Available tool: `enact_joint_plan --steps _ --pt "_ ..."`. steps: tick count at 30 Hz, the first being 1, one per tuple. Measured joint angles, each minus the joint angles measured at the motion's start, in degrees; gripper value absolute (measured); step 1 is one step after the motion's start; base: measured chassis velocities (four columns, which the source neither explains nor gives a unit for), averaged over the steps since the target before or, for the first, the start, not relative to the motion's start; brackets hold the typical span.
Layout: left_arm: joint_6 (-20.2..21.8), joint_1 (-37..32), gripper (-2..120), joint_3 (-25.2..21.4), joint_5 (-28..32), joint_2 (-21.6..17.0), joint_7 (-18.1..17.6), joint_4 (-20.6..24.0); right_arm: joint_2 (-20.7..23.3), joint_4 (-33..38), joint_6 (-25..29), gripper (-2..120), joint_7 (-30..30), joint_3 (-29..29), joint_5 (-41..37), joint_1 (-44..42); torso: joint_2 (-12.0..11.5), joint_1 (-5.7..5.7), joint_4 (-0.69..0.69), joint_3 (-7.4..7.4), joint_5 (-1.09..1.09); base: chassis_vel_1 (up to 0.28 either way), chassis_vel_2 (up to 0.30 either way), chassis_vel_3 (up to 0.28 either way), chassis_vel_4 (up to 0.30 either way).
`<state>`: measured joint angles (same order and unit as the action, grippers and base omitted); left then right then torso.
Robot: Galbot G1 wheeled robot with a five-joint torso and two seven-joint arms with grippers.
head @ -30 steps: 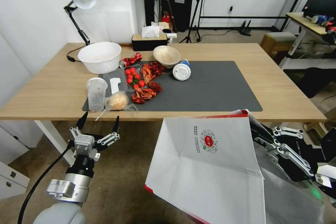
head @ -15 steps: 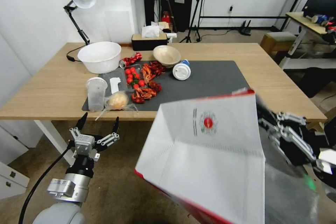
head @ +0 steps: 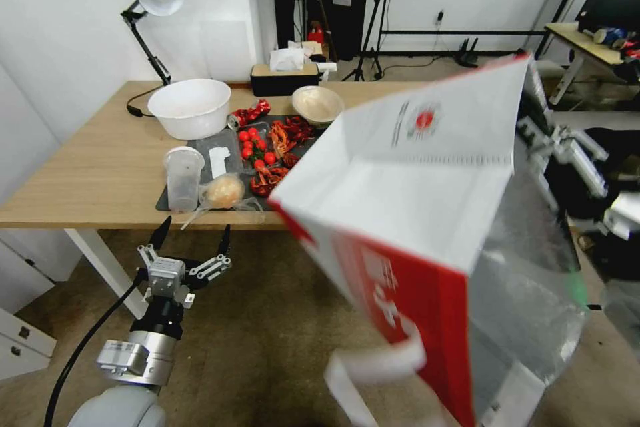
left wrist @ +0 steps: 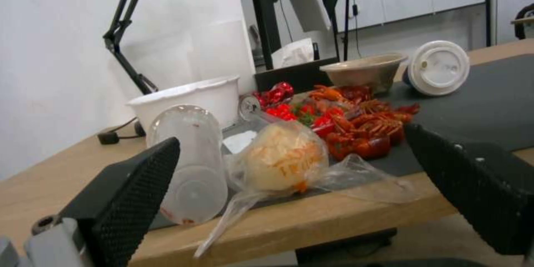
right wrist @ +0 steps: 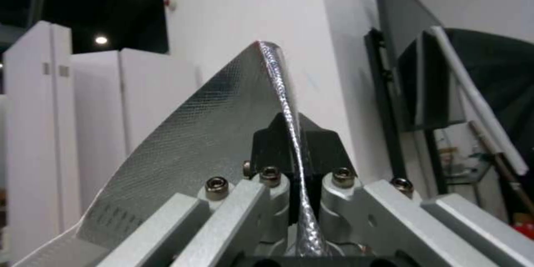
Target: Pick up the food delivery bag from the floor and place it on the table.
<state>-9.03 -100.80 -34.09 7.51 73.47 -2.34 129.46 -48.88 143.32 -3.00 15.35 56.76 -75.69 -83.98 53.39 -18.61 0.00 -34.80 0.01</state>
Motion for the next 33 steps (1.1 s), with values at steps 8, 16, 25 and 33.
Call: enact_joint_plan --steps 8,16,25,33 --pt "-0.05 -0.34 100 0.62 -1.33 0.98 0.10 -0.31 4.41 -1.85 1.30 0 -13.18 -3.92 -2.21 9.77 -0.05 0.02 0.01 0.03 0.00 0.000 0.000 0.000 0.000" --pt "0.34 0.04 100 0.85 -1.97 1.46 0.18 -0.94 5.56 -5.04 1.38 0 -20.06 -6.36 -4.30 16.47 -0.07 0.03 0.00 0.05 0.00 0.000 0.000 0.000 0.000" --pt "0.33 0.42 100 1.61 -2.79 2.31 0.62 -2.06 6.10 -8.26 0.28 0 -28.84 -9.73 -5.02 23.17 -0.09 0.04 0.00 0.06 -0.01 0.000 0.000 0.000 0.000" --pt "0.29 0.72 100 1.78 -2.97 2.33 0.80 -2.85 5.77 -12.33 1.59 0 -34.74 -14.16 -5.99 27.97 -0.10 0.05 0.00 0.06 -0.01 0.000 0.000 0.000 0.000"
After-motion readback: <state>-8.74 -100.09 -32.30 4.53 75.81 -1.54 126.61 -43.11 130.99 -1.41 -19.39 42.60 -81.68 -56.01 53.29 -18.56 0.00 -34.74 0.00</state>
